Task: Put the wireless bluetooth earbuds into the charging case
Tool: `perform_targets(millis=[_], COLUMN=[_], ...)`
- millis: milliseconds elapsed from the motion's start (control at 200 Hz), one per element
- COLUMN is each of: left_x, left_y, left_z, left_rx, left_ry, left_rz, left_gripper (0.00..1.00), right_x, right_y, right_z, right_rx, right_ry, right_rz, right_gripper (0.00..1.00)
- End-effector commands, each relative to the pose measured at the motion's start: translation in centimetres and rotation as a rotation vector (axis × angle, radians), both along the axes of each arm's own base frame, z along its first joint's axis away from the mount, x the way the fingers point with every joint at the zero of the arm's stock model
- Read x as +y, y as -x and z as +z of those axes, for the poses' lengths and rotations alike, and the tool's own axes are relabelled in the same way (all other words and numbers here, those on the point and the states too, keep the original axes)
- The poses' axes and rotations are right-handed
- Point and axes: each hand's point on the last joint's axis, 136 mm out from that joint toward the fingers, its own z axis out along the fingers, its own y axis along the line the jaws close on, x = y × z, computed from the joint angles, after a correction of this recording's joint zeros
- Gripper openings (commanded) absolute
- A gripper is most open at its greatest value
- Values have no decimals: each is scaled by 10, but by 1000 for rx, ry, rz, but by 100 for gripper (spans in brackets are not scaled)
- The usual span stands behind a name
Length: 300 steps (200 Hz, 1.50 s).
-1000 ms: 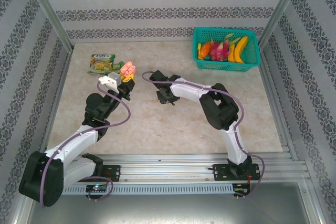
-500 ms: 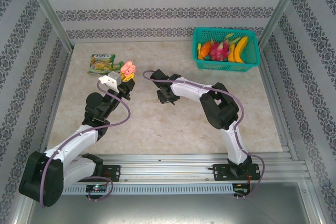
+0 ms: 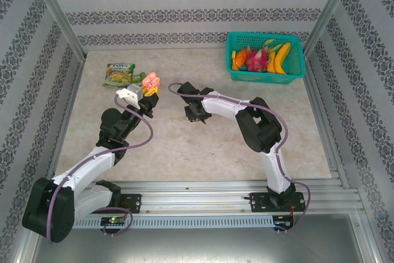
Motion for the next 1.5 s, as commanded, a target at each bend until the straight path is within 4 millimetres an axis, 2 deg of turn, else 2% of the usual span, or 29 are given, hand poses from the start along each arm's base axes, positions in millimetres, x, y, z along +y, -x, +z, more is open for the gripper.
perform_targets(millis=[0, 180, 340, 510, 724, 869, 1074, 1279, 1369, 1494], left_x=[0, -1, -4, -12, -30, -47, -77, -110, -124, -140], left_y=[0, 1, 1, 4, 7, 8, 10, 15, 16, 13], left_z=[20, 19, 16, 12, 4, 0, 2, 10, 15, 24], left_rx=[-39, -35, -25, -18, 9, 35, 33, 4, -10, -25], left_ry=[23, 17, 4, -20, -37, -37, -50, -73, -82, -86], left_rz=[-14, -23, -40, -84, -194, -292, -396, -491, -525, -553], left_gripper=[0, 0, 0, 0, 0, 0, 0, 0, 0, 0], right_x=[-22, -30, -38, -44, -55, -59, -57, -50, -44, -37], right_y=[11, 11, 7, 4, 8, 18, 39, 58, 64, 67], right_z=[3, 27, 63, 125, 219, 279, 345, 389, 398, 401], right_rx=[17, -65, -177, -338, -567, -719, -891, -1002, -1019, -1013], right_ry=[34, 3, -46, -120, -239, -348, -494, -620, -671, -729], right_rz=[-22, -41, -60, -59, -40, -5, 95, 191, 228, 259], right_gripper=[29, 28, 27, 28, 28, 29, 30, 30, 31, 31])
